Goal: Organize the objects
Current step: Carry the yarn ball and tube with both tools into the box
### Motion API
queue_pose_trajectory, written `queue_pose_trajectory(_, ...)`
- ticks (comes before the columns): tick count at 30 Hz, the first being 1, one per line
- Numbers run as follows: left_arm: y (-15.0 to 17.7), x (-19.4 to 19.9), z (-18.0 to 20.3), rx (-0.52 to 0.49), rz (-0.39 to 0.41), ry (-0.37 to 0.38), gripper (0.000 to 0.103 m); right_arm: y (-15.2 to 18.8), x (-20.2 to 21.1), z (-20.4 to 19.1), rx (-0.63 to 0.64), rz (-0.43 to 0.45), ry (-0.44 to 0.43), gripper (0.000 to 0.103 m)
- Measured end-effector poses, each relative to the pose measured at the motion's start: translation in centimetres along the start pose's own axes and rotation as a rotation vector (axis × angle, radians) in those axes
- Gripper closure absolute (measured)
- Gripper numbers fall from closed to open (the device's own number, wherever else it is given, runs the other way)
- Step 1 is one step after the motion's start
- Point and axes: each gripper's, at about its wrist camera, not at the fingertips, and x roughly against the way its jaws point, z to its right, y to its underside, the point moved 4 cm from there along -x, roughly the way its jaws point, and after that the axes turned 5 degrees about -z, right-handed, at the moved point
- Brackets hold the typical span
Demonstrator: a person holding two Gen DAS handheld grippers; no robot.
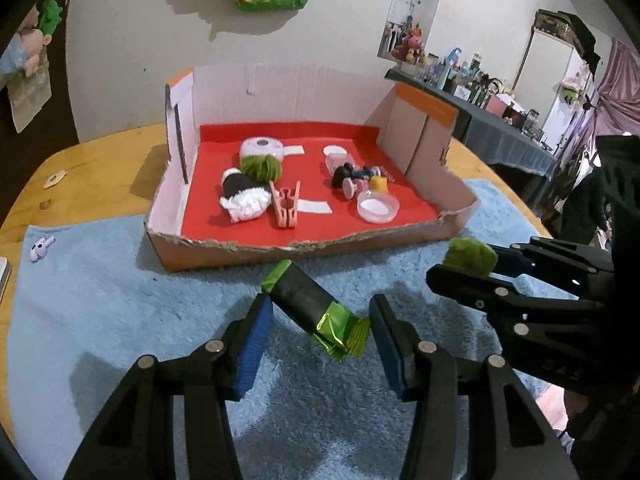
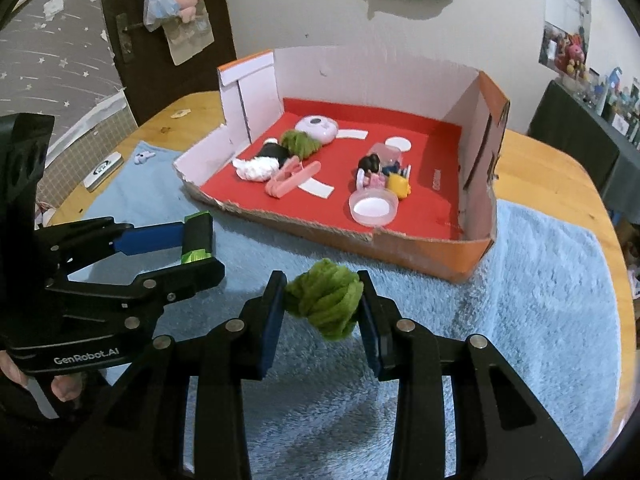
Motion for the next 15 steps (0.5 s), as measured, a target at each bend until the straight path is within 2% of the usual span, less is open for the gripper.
queue_pose_trajectory(7,-1.3,1.3,0.0,-0.001,0.038,0.01,0.05,-1.4,1.0,-0.1,0.002,0.028,-0.014,0.07)
queue_pose_trajectory(15,-3.7,0.9,-0.9,0.008,0.052,0.007,0.05,-3.4,0.7,0.2,0.004,0.044,-0.014,0.07)
